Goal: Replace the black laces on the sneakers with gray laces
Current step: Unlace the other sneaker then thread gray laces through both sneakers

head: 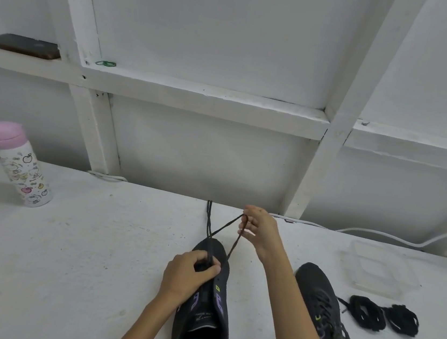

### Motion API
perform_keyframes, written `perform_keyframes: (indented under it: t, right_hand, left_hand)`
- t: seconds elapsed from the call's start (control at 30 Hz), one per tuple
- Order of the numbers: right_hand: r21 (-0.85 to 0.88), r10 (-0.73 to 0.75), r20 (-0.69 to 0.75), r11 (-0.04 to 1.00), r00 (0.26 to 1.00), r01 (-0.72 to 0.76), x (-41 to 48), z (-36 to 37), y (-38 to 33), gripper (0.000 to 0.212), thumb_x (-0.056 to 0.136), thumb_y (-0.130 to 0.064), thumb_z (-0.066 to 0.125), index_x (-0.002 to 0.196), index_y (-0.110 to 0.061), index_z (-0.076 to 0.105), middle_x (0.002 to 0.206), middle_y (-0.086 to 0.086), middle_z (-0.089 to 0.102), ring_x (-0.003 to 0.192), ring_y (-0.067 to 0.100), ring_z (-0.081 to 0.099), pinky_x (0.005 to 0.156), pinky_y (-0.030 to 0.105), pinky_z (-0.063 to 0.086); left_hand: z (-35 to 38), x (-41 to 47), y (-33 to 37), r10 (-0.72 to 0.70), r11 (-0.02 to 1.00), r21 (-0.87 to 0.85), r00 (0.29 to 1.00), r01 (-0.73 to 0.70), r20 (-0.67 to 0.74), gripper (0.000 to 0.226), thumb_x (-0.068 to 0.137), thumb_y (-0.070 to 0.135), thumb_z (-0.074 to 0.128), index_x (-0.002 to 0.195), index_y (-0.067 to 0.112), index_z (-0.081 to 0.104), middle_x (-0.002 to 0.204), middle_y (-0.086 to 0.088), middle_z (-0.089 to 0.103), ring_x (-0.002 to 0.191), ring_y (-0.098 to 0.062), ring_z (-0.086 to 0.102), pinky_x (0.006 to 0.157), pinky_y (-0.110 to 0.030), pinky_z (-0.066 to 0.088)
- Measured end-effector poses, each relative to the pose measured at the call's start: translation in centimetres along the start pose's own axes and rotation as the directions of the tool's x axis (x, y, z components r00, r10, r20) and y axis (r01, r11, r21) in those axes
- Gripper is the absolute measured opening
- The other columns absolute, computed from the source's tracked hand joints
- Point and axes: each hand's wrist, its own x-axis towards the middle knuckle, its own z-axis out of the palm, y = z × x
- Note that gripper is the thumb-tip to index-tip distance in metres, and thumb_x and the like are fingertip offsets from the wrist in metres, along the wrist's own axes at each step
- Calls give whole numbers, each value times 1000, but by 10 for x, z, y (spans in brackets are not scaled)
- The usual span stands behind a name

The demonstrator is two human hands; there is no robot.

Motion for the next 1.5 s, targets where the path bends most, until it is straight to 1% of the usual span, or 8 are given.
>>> perform_keyframes:
  t: [0.23, 0.37, 0.5, 0.63, 0.83, 0.93, 1.17, 1.5]
  right_hand:
    - [-197, -89, -22, 977, 996, 83, -12, -7, 6, 11, 92, -2, 60, 99, -4, 68, 77, 7, 63, 69, 19, 62, 71, 32, 57]
    - [-261, -49, 202, 960, 978, 102, -8, 12, 0, 15, 93, -6, 58, 104, -7, 68, 92, 10, 73, 94, 21, 69, 93, 40, 52]
    - [79, -59, 385, 996, 921, 31, -15, 32, -7, 12, 89, 6, 58, 96, -2, 65, 88, 16, 69, 93, 30, 68, 94, 43, 54]
    - [407, -178, 274, 912, 945, 53, -18, 18, -18, 10, 84, 2, 62, 90, -6, 61, 75, 10, 62, 73, 22, 65, 85, 38, 57]
    - [-262, -157, -336, 963, 929, 68, -13, -28, -4, 13, 87, -4, 63, 84, -15, 67, 84, 4, 63, 78, 22, 58, 67, 32, 48]
    - [-765, -331, -248, 644, 911, 26, -10, -32, 11, 9, 81, -16, 68, 89, -21, 71, 110, 3, 62, 104, 22, 57, 82, 35, 46]
    - [-756, 171, 262, 648, 950, 92, -37, 13, 2, 45, 82, -51, 71, 82, -6, 74, 71, 3, 65, 64, 10, 55, 56, 18, 38]
    - [-571, 98, 254, 818, 962, 68, -41, 20, 13, 26, 83, -20, 76, 90, 5, 74, 52, -6, 62, 51, 8, 55, 52, 20, 41]
  left_hand:
    - [5, -2, 1, 26, 999, -35, 999, -28, -44, 6, 81, 29, 75, 86, 32, 74, 86, 21, 72, 87, 4, 66, 82, -17, 53]
    - [5, -3, 2, 24, 999, -38, 999, -26, -46, 6, 81, 28, 75, 85, 32, 74, 86, 23, 72, 86, 6, 65, 81, -15, 52]
    - [3, -4, 3, 27, 998, -57, 999, -29, -39, 8, 81, 25, 75, 83, 32, 74, 85, 30, 70, 85, 9, 65, 80, -14, 51]
    - [3, -5, 3, 34, 995, -91, 999, -38, -42, 8, 81, 23, 75, 84, 31, 74, 86, 29, 70, 87, 8, 65, 82, -14, 51]
    - [4, -6, 4, 51, 979, -193, 994, -69, -97, 8, 81, 20, 77, 84, 26, 74, 86, 20, 73, 86, 2, 68, 81, -14, 52]
    - [2, -3, 10, 52, 961, -261, 989, -87, -138, 7, 83, 18, 74, 87, 24, 75, 86, 14, 75, 85, -1, 69, 80, -16, 54]
    - [-4, 8, 15, 156, 981, -92, 973, -173, -169, 18, 84, 27, 73, 99, 32, 65, 100, 19, 64, 95, 7, 58, 77, -6, 44]
    - [15, 2, -2, 74, 969, -235, 997, -79, -29, 82, 74, 17, 82, 129, 46, 30, 125, 24, 50, 115, 6, 51, 89, -4, 42]
